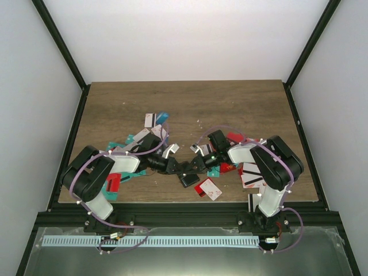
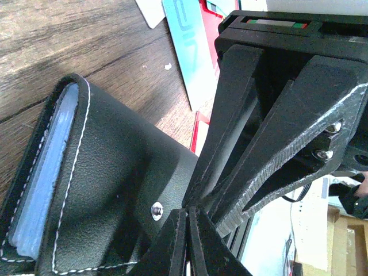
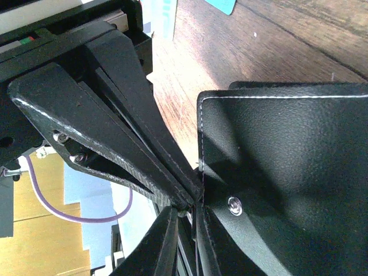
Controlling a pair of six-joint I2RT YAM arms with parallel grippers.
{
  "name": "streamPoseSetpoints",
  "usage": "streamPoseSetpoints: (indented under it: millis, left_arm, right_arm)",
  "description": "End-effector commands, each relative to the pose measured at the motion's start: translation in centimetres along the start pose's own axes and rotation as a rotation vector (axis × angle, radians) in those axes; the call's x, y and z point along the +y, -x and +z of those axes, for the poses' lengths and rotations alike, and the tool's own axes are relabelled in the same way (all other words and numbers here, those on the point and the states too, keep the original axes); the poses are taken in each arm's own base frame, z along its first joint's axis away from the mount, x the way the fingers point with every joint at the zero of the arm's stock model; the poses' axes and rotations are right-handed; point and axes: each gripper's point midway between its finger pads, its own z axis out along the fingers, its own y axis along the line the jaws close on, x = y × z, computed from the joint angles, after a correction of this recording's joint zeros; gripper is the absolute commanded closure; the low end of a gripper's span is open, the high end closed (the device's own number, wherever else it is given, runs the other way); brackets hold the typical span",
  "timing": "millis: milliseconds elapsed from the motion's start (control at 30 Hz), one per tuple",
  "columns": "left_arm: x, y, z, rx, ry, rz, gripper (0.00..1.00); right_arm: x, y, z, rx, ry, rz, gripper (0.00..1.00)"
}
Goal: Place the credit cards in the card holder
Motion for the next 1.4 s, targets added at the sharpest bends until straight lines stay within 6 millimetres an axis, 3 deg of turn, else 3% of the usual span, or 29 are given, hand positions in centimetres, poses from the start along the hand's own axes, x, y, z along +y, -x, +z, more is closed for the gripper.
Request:
streamPoseSetpoints:
  millis: [0,500,933,1167,1367]
  left_arm:
    - [-0.8,1.0,0.2,-0.012,-0.025,0.05,0.96]
    - [-0.6,1.0,0.3,-0.013,-0.029,0.044,0.96]
    - [-0.6,1.1,0.6,-0.004,-0.034,0.045,0.96]
    - [-0.5,1.0,0.7,0.002,-0.032,0.044,0.96]
    - [-0.5,0.9,0.8,0.005,-0.028,0.044,0.95]
  right_arm:
    - [-0.4,-0.7,0.2,0.017,0.018,0.007,0.89]
    - [-0.8,-0.9,0.4,0.022,0.026,0.024,0.82]
    - [-0.1,0.1,0.4,0.015,0.048,0.011,0.87]
    - [-0.1,0.0,0.4,0.016,0.048,0.018,0.99]
    - [-0.2,0.1,0.3,0.009,0.028,0.025,0.99]
